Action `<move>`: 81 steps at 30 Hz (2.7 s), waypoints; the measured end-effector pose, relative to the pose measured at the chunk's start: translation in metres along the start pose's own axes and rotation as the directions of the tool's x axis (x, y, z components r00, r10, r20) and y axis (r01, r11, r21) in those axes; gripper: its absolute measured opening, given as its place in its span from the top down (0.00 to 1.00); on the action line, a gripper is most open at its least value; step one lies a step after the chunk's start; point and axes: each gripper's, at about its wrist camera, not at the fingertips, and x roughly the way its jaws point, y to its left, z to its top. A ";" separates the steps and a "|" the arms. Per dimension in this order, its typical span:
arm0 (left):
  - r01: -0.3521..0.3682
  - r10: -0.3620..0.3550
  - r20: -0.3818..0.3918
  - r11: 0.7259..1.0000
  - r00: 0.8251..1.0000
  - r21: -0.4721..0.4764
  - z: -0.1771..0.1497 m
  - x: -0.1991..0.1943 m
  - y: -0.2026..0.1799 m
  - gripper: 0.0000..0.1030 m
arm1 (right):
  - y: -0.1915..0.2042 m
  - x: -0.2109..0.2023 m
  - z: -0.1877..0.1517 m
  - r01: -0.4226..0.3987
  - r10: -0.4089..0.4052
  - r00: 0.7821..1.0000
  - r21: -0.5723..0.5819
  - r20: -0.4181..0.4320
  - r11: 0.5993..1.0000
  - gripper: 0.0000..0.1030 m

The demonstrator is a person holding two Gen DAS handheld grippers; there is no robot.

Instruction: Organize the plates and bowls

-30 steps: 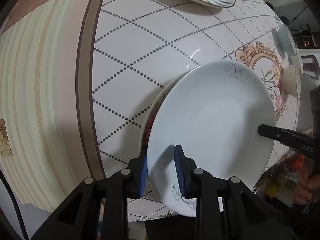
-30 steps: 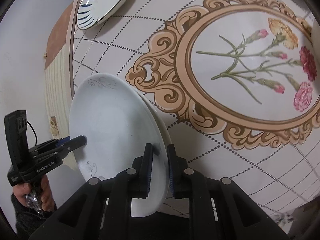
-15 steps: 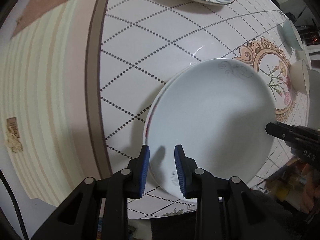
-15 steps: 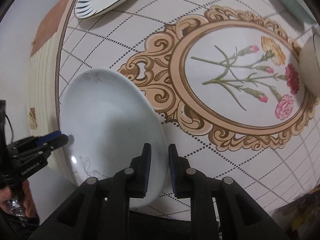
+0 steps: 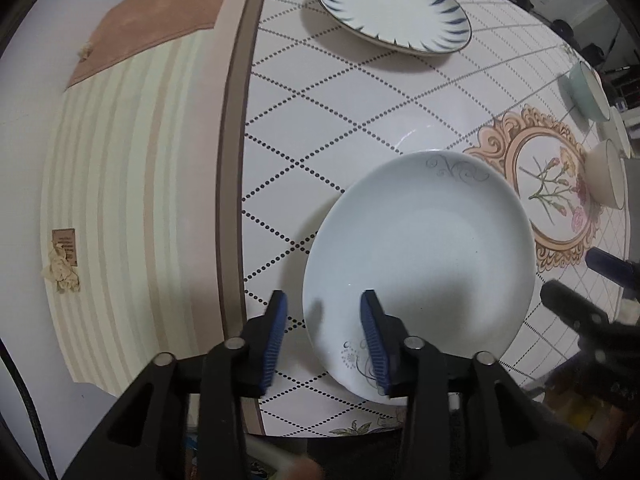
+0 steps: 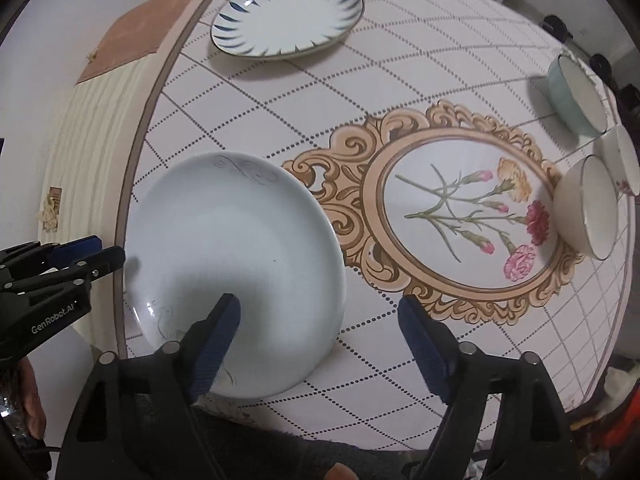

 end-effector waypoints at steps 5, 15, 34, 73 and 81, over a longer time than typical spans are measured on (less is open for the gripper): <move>-0.020 0.020 0.052 1.000 0.998 -0.005 0.002 -0.016 -0.001 0.10 | -0.003 -0.016 0.001 0.007 -0.007 0.999 0.000 0.042 1.000 0.00; 0.006 0.003 0.164 0.999 0.986 -0.051 0.091 -0.031 -0.003 0.08 | -0.048 -0.026 0.073 -0.084 0.071 0.988 0.086 0.139 0.993 0.00; 0.180 -0.180 -0.021 0.983 0.983 -0.027 0.312 0.079 0.007 0.58 | -0.129 0.102 0.271 -0.434 0.469 0.883 0.366 -0.007 0.823 0.45; 0.182 -0.189 0.152 0.982 0.970 0.059 0.218 -0.023 0.007 0.82 | -0.088 0.019 0.208 -0.411 0.422 0.907 0.240 0.007 0.879 0.85; 0.174 -0.180 0.153 0.983 0.972 0.052 0.144 -0.038 0.006 0.81 | -0.086 -0.008 0.125 -0.414 0.425 0.905 0.223 -0.002 0.883 0.85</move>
